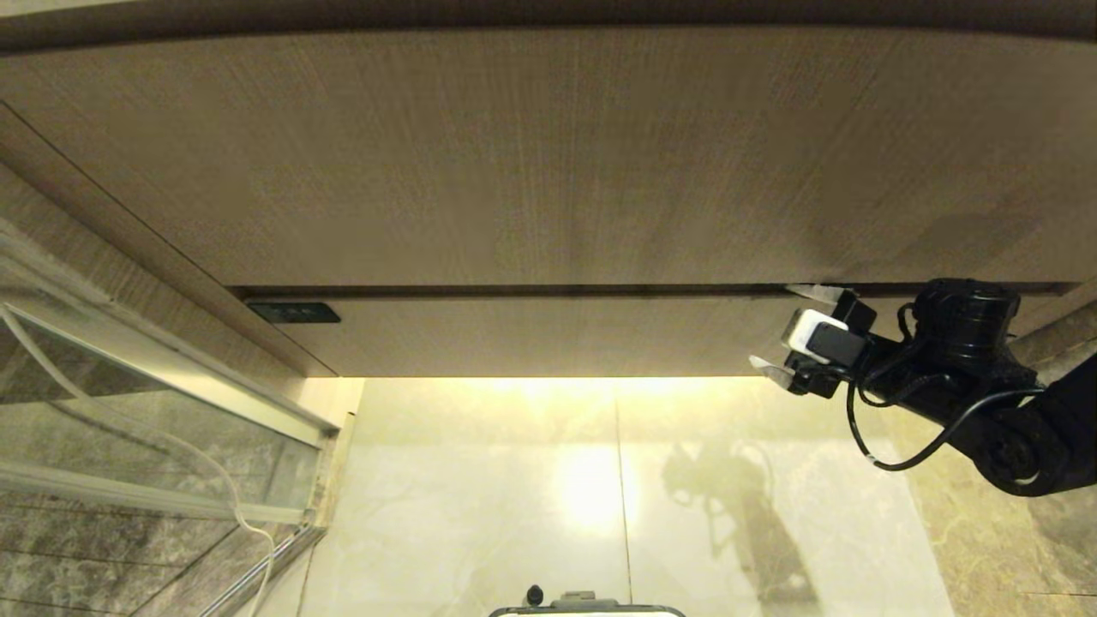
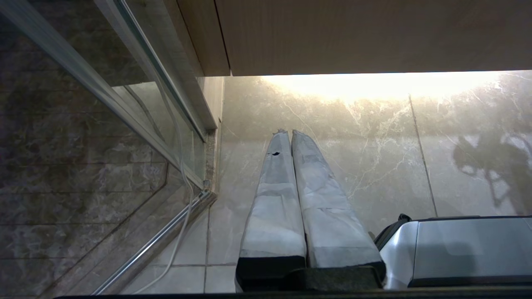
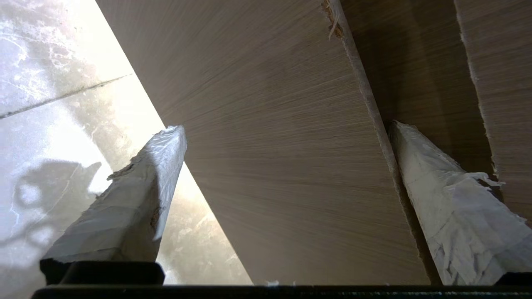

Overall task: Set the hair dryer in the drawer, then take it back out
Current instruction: Pull open the drawer

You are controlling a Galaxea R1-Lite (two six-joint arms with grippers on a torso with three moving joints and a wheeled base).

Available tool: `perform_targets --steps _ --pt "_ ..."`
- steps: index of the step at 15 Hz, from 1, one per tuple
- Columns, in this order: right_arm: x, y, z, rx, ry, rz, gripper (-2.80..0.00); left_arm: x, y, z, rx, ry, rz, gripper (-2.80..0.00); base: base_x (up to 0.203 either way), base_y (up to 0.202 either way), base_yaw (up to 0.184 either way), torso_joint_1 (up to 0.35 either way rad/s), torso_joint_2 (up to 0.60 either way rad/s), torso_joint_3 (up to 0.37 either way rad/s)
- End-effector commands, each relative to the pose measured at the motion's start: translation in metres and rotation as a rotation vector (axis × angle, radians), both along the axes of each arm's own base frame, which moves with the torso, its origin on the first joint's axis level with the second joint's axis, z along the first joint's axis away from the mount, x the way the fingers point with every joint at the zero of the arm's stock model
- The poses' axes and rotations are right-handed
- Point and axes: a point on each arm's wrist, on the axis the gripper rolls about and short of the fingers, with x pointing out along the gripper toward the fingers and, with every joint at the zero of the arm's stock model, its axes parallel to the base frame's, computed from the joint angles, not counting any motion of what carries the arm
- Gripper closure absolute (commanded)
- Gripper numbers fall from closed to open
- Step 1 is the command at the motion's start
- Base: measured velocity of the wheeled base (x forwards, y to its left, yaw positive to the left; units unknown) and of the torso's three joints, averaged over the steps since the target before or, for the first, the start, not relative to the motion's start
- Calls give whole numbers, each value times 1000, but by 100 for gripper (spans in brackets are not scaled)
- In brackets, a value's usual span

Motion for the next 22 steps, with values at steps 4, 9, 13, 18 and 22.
perform_targets --steps 4,9,13,18,22 --pt "-12 -9 -11 71 239 -153 -280 0 0 0 0 0 0 0 0 0 0 0 0 0" --pt "-16 -10 -12 72 272 -184 -280 0 0 0 0 -1 0 0 0 0 0 0 0 0" --pt "-23 -14 -17 130 393 -228 -280 0 0 0 0 -1 0 0 0 0 0 0 0 0" --pt "-42 -23 -20 309 606 -361 -280 0 0 0 0 0 0 0 0 0 0 0 0 0" --pt "-90 -28 -30 399 884 -504 -280 0 0 0 0 0 0 0 0 0 0 0 0 0"
